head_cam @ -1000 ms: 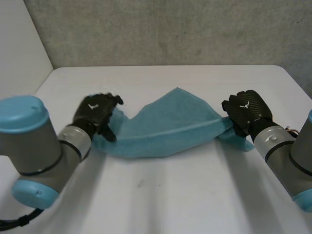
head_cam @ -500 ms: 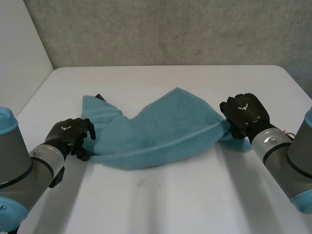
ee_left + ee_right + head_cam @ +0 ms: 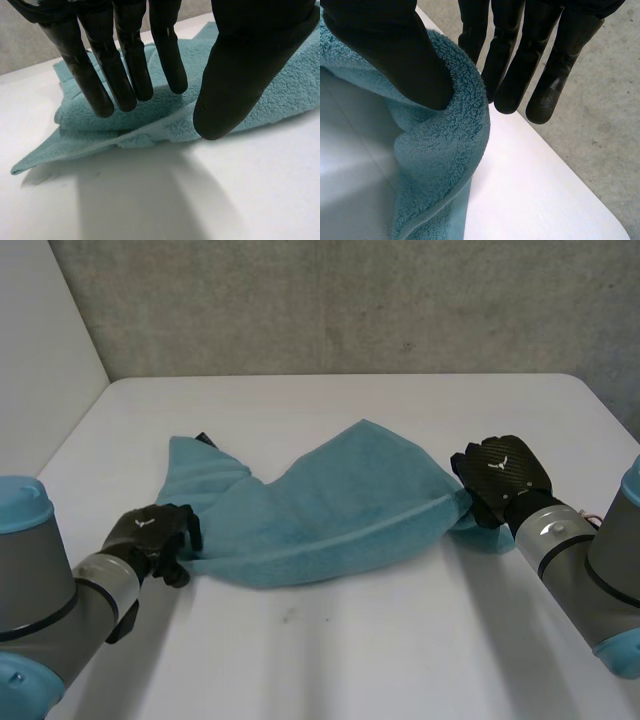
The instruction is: Fold the laundry
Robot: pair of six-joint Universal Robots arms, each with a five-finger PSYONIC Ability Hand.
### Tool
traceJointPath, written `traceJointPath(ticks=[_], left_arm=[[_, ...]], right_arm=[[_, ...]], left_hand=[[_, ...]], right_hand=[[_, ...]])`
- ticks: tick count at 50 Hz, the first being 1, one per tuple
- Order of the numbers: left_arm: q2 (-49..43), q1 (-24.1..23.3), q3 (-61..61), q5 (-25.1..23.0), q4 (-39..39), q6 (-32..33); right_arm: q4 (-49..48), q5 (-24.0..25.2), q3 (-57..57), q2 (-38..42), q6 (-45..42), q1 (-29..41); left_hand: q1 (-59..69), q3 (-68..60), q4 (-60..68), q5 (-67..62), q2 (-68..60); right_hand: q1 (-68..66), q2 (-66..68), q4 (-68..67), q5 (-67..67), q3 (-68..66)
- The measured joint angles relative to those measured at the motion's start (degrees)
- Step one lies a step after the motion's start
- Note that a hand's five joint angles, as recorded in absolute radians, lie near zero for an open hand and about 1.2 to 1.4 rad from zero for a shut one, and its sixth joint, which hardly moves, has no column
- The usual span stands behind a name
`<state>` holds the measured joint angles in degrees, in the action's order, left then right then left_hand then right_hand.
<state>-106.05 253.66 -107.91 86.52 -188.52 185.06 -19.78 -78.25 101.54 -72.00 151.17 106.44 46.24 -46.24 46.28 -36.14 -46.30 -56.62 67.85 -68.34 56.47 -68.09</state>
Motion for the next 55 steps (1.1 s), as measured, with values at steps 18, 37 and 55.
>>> traceJointPath(ticks=[18,37,55], left_arm=[[-2.6,-0.4,-0.1,0.0,-1.6,0.2],[-8.3,-0.5,1.7,0.1,-8.3,0.6],[-1.4,-1.1,4.6,0.0,-12.7,6.4]], right_arm=[[0.0,-3.3,-1.0,0.9,0.0,0.1],[0.0,-4.0,-1.8,1.7,0.1,0.0],[4.8,-7.9,-6.3,-1.2,2.8,-0.6]], left_hand=[[3.2,-3.3,3.2,-3.3,-3.2],[4.8,-4.5,4.5,-4.5,-4.7],[21.0,-23.2,23.3,-22.7,-23.3]], right_hand=[[0.0,0.0,0.0,0.0,0.0],[0.0,0.0,0.0,0.0,0.0],[0.0,0.0,0.0,0.0,0.0]])
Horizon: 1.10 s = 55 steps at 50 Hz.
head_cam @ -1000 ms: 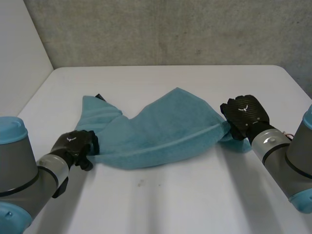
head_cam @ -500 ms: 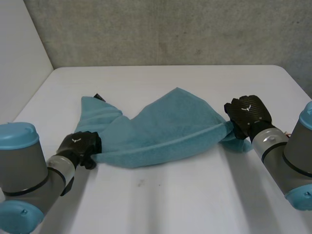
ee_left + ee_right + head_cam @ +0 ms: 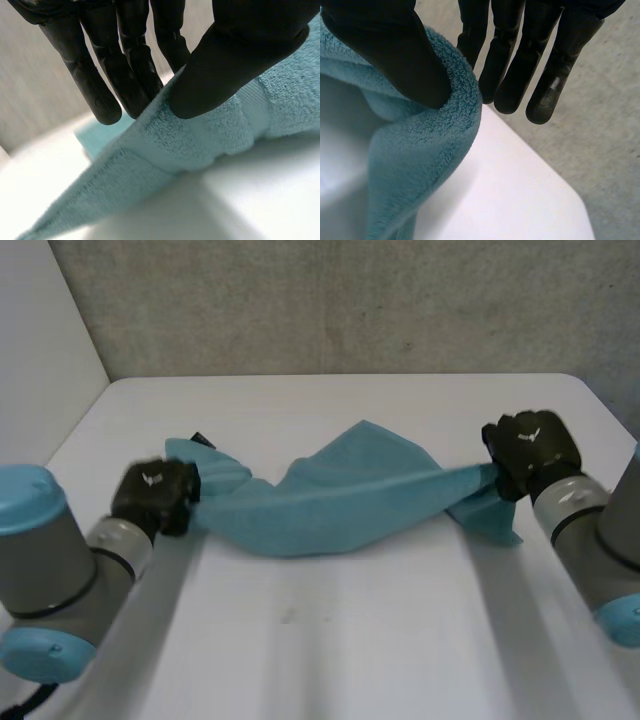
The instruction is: Fold the laundry
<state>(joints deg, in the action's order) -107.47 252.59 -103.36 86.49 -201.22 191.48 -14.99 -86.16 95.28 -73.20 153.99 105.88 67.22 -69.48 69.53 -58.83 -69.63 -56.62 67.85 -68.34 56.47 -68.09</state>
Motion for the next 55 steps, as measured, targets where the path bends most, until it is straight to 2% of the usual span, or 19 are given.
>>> traceJointPath(ticks=[4,8,15,21,22,28,29,33,38,40,43,45,46,49,53,55], left_arm=[[8.0,-0.4,1.4,0.0,0.2,0.9],[18.0,-0.7,4.6,-0.1,2.4,1.0],[25.7,-0.2,10.9,-0.4,10.3,1.0],[25.8,0.2,14.3,-1.3,16.0,1.1],[24.1,0.4,15.1,-1.8,17.8,1.3],[11.6,0.6,15.4,-2.6,19.3,3.7],[11.6,0.6,15.4,-2.6,19.3,3.7],[0.6,0.2,18.2,-2.5,18.4,7.7],[-10.2,-0.6,27.3,-2.0,14.4,12.4],[-11.9,-0.8,29.6,-1.9,13.1,13.1],[-13.9,-1.4,38.2,-1.3,4.5,14.1],[-13.8,-1.7,41.7,-1.1,-0.2,14.3],[-13.4,-1.9,44.6,-0.9,-5.0,14.5],[-11.5,-2.1,47.8,-0.6,-12.7,14.6],[-9.1,-2.1,48.3,-0.5,-17.6,14.7],[-6.2,-2.0,46.0,-0.4,-19.5,14.5]], right_arm=[[6.2,0.1,-3.0,-4.6,-0.4,0.0],[18.4,1.1,-9.6,-11.2,-1.1,-0.4],[32.2,3.7,-20.5,-18.2,-3.3,-2.0],[40.5,5.6,-26.1,-18.7,-7.1,-2.8],[43.9,6.4,-27.2,-16.3,-9.4,-3.1],[47.9,7.0,-27.2,-6.0,-15.4,-2.8],[47.9,7.0,-27.2,-6.0,-15.4,-2.8],[46.3,6.6,-29.0,2.8,-17.4,-2.4],[39.3,4.7,-36.4,13.0,-16.9,-2.2],[37.6,4.0,-38.3,14.5,-16.6,-2.1],[29.1,0.1,-46.9,16.8,-15.0,-1.3],[24.6,-1.7,-50.6,17.1,-14.3,-0.8],[20.2,-3.2,-53.5,16.8,-13.7,-0.3],[12.9,-4.7,-55.3,14.5,-13.1,0.3],[7.5,-4.5,-52.3,10.1,-12.9,0.7],[3.4,-2.5,-44.6,4.0,-12.9,0.8]], left_hand=[[0.3,-0.1,0.1,0.0,-0.1],[0.6,-0.1,0.1,-0.4,-0.1],[0.7,-0.2,0.2,-0.4,-0.2],[0.7,-0.2,0.2,-0.4,-0.2],[0.7,-0.2,0.2,-0.4,-0.2],[0.7,-0.2,0.2,-0.5,-0.2],[0.7,-0.2,0.2,-0.5,-0.2],[0.7,-0.2,0.2,-0.5,-0.2],[0.7,-0.2,0.2,-0.5,-0.2],[0.7,-0.2,0.2,-0.5,-0.2],[0.8,-0.2,0.2,-0.5,-0.2],[0.9,-0.2,0.2,-0.6,-0.2],[0.9,-0.2,0.2,-0.5,-0.2],[0.9,-0.2,0.2,-0.6,-0.2],[1.1,-0.2,0.2,-0.8,-0.2],[1.4,-0.2,0.2,-0.9,-0.2]], right_hand=[[0.0,0.0,0.0,0.0,0.0],[0.0,0.0,0.0,0.0,0.0],[0.0,0.0,0.0,0.0,0.0],[0.0,0.0,0.0,0.0,0.0],[0.0,0.0,0.0,0.0,0.0],[0.0,0.0,0.0,0.0,0.0],[0.0,0.0,0.0,0.0,0.0],[0.0,0.0,0.0,0.0,0.0],[0.0,0.0,0.0,0.0,0.0],[0.0,0.0,0.0,0.0,0.0],[0.0,0.0,0.0,0.0,0.0],[0.0,0.0,0.0,0.0,0.0],[0.0,0.0,0.0,0.0,0.0],[0.0,0.0,0.0,0.0,0.0],[0.0,0.0,0.0,0.0,0.0],[0.0,0.0,0.0,0.0,0.0]])
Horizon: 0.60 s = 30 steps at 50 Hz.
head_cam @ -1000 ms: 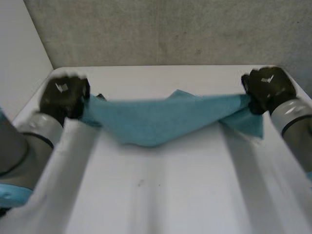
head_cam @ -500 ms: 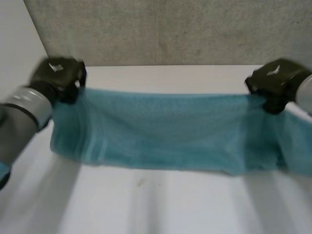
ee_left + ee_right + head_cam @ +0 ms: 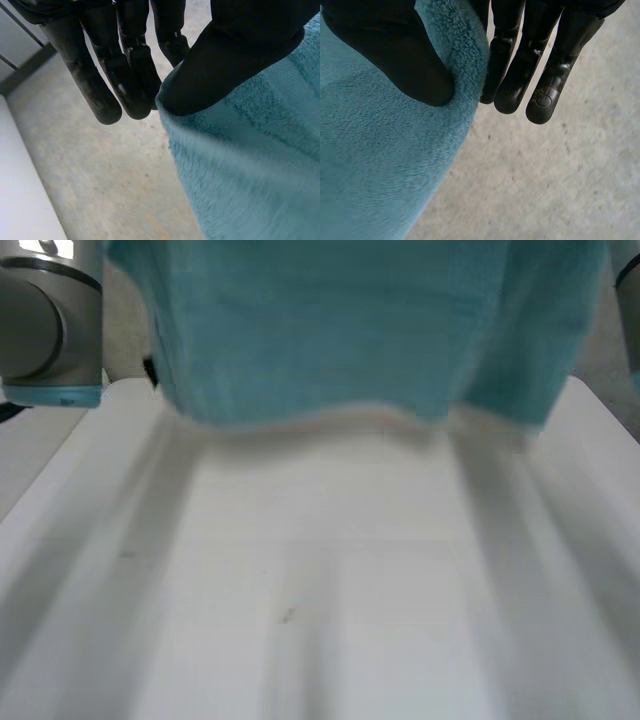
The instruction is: Fold the laundry
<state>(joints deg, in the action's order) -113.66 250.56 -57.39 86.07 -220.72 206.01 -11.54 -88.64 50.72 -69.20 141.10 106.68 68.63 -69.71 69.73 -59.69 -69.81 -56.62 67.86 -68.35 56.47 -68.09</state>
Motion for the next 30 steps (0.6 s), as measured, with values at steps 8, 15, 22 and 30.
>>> traceJointPath(ticks=[8,15,22,30], left_arm=[[4.4,0.8,-16.3,0.0,2.7,-0.6],[5.3,2.0,-35.0,-0.2,3.4,-2.3],[5.0,3.9,-48.2,-0.6,2.9,-4.7],[4.9,5.8,-51.6,-0.7,3.2,-6.2]], right_arm=[[2.8,5.6,20.8,-8.3,0.0,-0.5],[6.8,7.9,36.4,-9.6,0.8,-0.6],[4.7,12.8,46.6,-3.9,2.0,-0.8],[2.8,16.2,48.3,2.7,4.7,-1.7]], left_hand=[[0.0,0.0,0.0,0.0,0.0],[0.0,0.0,0.0,0.0,0.0],[0.0,0.0,0.0,0.0,0.0],[0.0,0.0,0.0,0.0,0.0]], right_hand=[[0.0,0.0,0.0,0.0,0.0],[0.0,0.0,0.0,0.0,0.0],[0.1,-0.9,1.1,-0.2,1.0],[23.4,-29.6,30.1,-27.9,29.8]])
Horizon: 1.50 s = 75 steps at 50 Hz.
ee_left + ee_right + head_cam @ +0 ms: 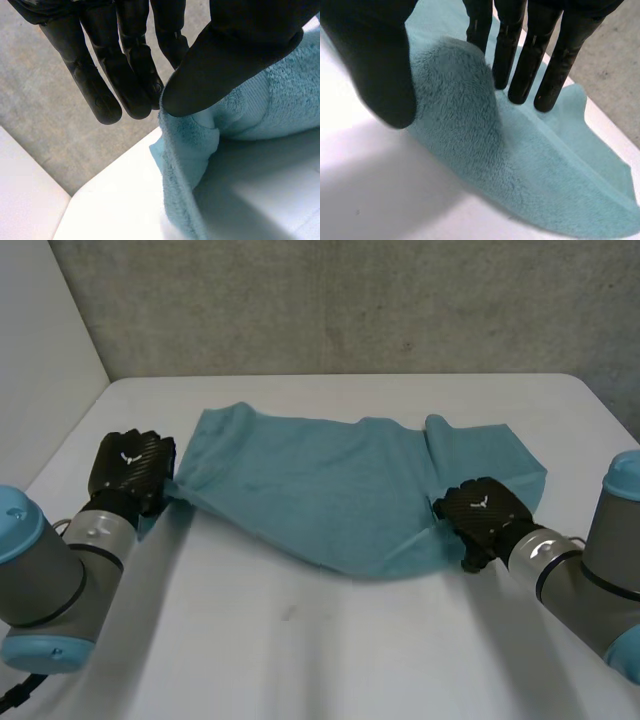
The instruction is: Fold the laundry
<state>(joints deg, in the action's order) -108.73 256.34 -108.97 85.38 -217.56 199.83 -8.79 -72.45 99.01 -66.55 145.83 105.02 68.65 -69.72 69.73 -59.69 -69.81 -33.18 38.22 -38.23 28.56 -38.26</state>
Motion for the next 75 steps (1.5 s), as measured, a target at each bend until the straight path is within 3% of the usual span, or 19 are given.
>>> traceJointPath(ticks=[4,13,19,24,31,38,54,75], left_arm=[[0.8,0.6,-0.6,0.0,0.3,-0.2],[2.5,-0.2,-3.4,-0.1,0.6,0.0],[2.8,-1.3,-4.5,-0.2,0.7,0.1],[2.8,-1.8,-4.7,-0.2,0.8,0.1],[2.9,-1.8,-4.6,-0.3,0.8,0.1],[2.9,-1.7,-4.5,-0.3,0.7,0.1],[2.9,-1.7,-4.5,-0.3,0.7,0.2],[2.8,-1.8,-4.6,-0.3,0.7,0.2]], right_arm=[[0.3,0.2,-0.3,-1.2,0.3,-1.0],[2.9,3.1,-4.4,-7.6,-1.6,-1.8],[9.0,6.7,-11.5,-6.7,-4.1,-1.8],[14.0,8.3,-17.6,-2.9,-7.4,-1.8],[24.4,8.7,-30.0,9.5,-20.8,-1.5],[26.6,7.9,-35.7,17.4,-26.4,-1.2],[25.8,4.2,-44.5,27.8,-26.9,-1.0],[25.8,4.0,-46.8,29.1,-26.4,-1.0]], left_hand=[[0.0,0.0,0.0,0.0,0.0],[0.0,0.0,0.0,0.0,0.0],[0.0,0.0,0.0,0.0,0.0],[0.0,0.0,0.0,0.0,0.0],[0.0,0.0,0.0,0.0,0.0],[0.0,0.0,0.0,0.0,0.0],[0.0,0.0,0.0,0.0,0.0],[0.0,0.0,0.0,0.0,0.0]], right_hand=[[7.9,-9.7,9.8,-10.1,9.9],[8.5,-10.4,11.1,-11.5,10.8],[9.1,-10.4,11.8,-12.1,11.4],[9.1,-10.4,11.8,-12.1,11.4],[9.1,-10.3,11.5,-11.8,11.3],[8.9,-8.9,8.5,-9.6,8.7],[9.1,-9.1,9.3,-10.6,9.2],[14.3,-16.0,17.4,-17.6,16.7]])
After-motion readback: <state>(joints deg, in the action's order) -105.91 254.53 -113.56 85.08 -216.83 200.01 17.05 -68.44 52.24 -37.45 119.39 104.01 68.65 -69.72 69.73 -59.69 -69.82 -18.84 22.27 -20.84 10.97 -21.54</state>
